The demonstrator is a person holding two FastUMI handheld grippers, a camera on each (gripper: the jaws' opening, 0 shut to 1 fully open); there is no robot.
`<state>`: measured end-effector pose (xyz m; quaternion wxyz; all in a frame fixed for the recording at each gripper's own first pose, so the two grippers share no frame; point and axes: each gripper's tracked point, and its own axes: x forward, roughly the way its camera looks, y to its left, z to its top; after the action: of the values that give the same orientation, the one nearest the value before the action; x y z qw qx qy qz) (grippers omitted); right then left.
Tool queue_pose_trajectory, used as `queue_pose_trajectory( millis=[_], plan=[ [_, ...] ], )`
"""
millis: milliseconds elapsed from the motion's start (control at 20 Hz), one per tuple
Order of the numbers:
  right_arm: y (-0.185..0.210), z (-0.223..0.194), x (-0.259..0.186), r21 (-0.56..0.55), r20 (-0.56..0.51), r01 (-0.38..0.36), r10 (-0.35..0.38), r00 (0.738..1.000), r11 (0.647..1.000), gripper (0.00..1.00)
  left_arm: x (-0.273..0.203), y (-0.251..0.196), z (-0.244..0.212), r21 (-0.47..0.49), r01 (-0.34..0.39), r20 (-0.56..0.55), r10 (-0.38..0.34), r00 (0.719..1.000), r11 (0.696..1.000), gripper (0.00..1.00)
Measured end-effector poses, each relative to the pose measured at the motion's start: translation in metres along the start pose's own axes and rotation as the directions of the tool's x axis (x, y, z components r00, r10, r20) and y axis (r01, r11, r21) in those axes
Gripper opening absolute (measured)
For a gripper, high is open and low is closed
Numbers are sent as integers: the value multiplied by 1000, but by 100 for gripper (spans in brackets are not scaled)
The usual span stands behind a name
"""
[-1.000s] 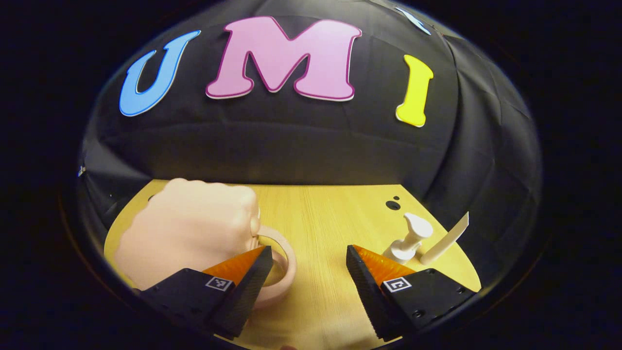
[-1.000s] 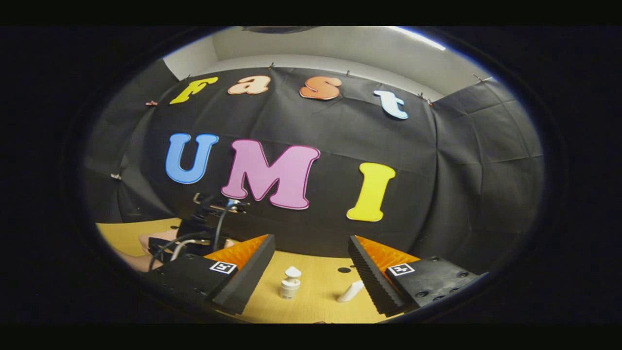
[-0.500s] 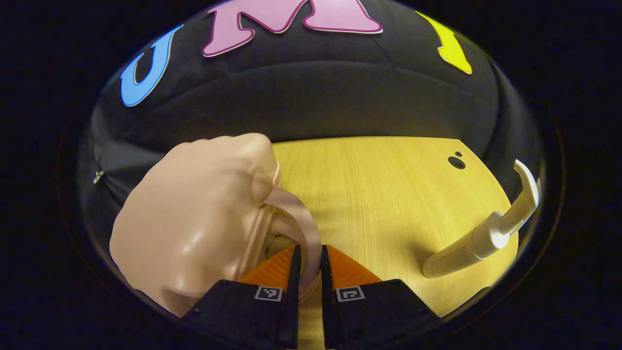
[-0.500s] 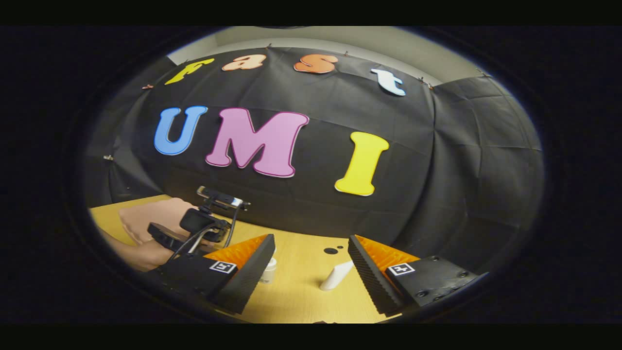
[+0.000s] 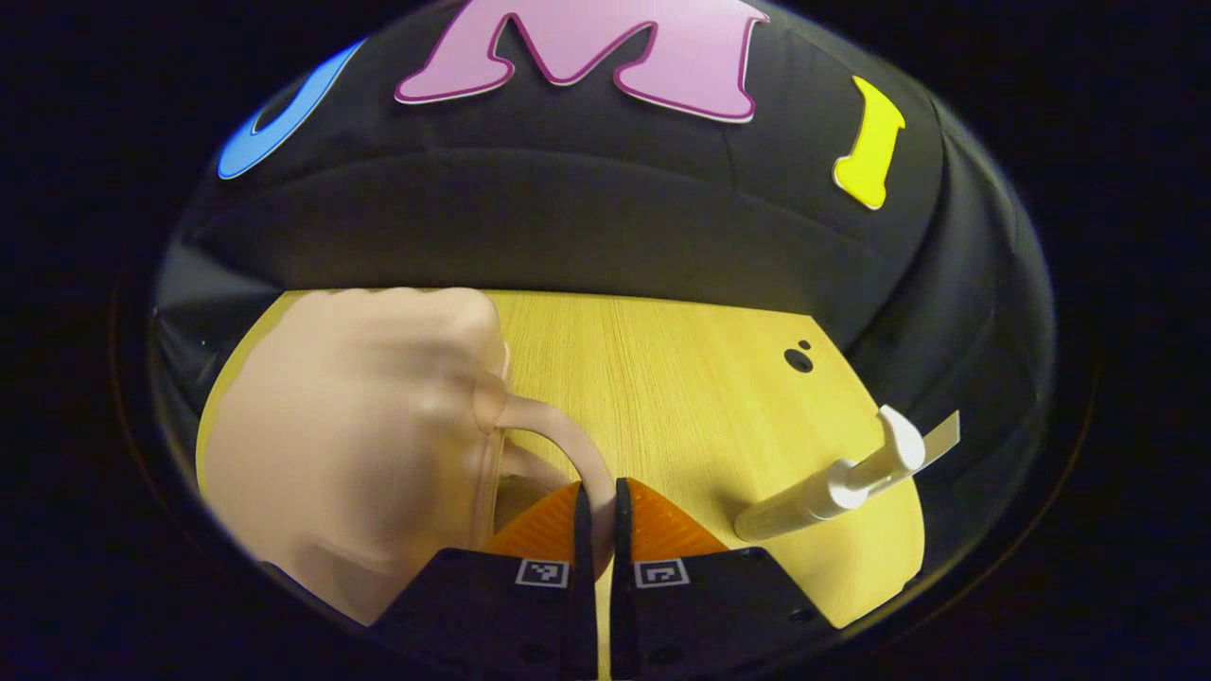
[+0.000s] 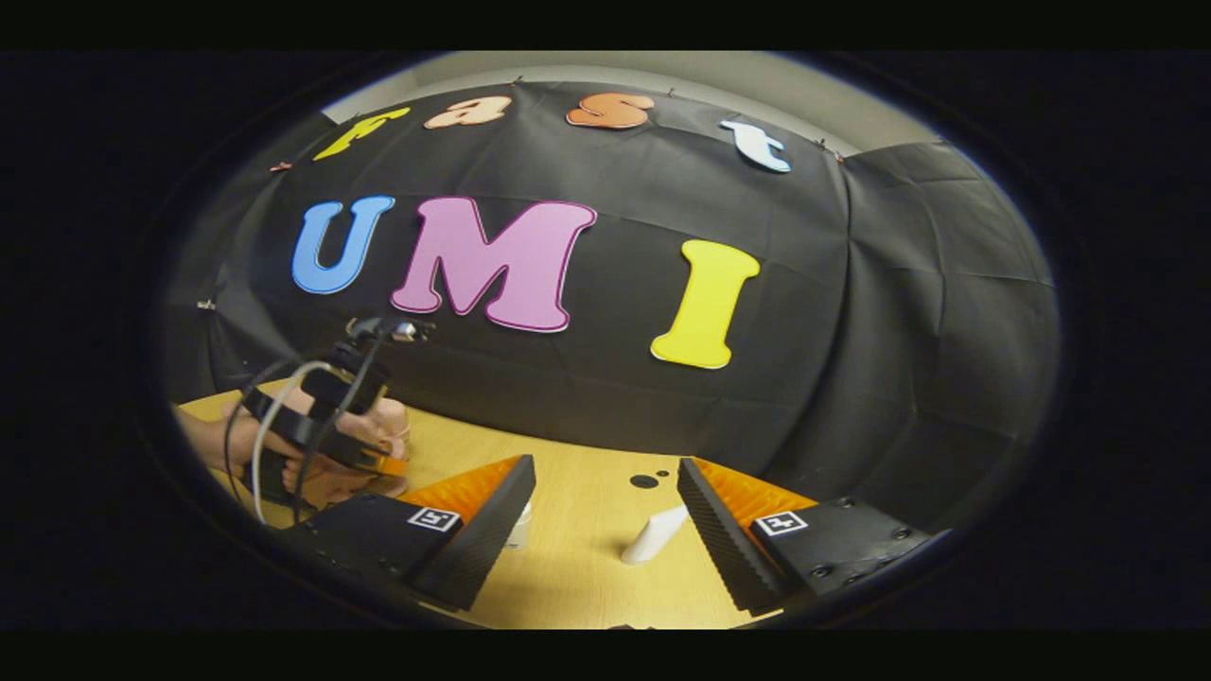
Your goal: First open the suitcase, pack the skin care products into it, and then close the suitcase.
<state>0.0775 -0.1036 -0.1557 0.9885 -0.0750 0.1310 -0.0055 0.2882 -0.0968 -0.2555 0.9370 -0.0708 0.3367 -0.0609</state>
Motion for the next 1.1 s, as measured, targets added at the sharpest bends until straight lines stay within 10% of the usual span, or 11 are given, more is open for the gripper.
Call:
queue_pose_trajectory(
  millis=[450,650,1100],
  plan=[
    [41,7,13,48,4,-60,60,998,997,96,-172,138,139,33,-169,187,160,969,985,11],
    [63,5,12,52,-31,-75,77,997,996,96,-216,260,166,54,-369,253,344,904,928,11],
    [100,2,-28,-4,-67,51,-51,996,999,97,-180,490,107,-3,-441,228,430,874,897,9]
  ],
)
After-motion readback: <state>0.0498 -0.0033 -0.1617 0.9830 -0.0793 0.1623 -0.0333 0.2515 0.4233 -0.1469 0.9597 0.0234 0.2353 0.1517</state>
